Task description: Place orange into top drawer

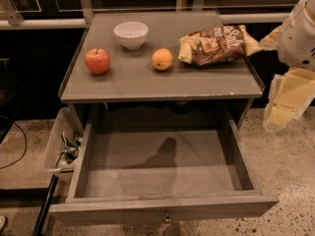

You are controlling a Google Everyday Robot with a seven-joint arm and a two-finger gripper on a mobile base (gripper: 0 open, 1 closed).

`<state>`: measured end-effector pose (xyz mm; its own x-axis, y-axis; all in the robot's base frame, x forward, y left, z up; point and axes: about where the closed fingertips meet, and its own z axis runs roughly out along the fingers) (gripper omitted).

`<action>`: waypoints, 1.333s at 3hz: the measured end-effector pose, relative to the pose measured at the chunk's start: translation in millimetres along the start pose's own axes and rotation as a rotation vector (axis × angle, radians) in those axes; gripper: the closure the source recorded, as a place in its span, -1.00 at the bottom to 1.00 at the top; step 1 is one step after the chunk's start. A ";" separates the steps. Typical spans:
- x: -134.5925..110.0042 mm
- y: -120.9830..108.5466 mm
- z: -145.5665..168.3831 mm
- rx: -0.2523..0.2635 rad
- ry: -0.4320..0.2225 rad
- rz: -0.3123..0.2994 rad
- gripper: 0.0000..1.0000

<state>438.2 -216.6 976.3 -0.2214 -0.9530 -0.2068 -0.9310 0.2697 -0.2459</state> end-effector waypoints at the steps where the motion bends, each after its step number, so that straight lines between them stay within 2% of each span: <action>1: -2.2 -9.3 1.1 0.004 -0.008 -0.011 -1.00; 2: -12.0 -34.0 11.6 0.009 -0.002 -0.045 -1.00; 4: -59.2 -92.5 50.6 0.009 -0.050 -0.213 -1.00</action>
Offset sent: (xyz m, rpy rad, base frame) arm 0.0733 0.0079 -0.0047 -0.0392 -0.0090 0.0814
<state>552.1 -178.2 963.3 -0.0056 -0.9806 -0.1960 -0.9526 0.0648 -0.2972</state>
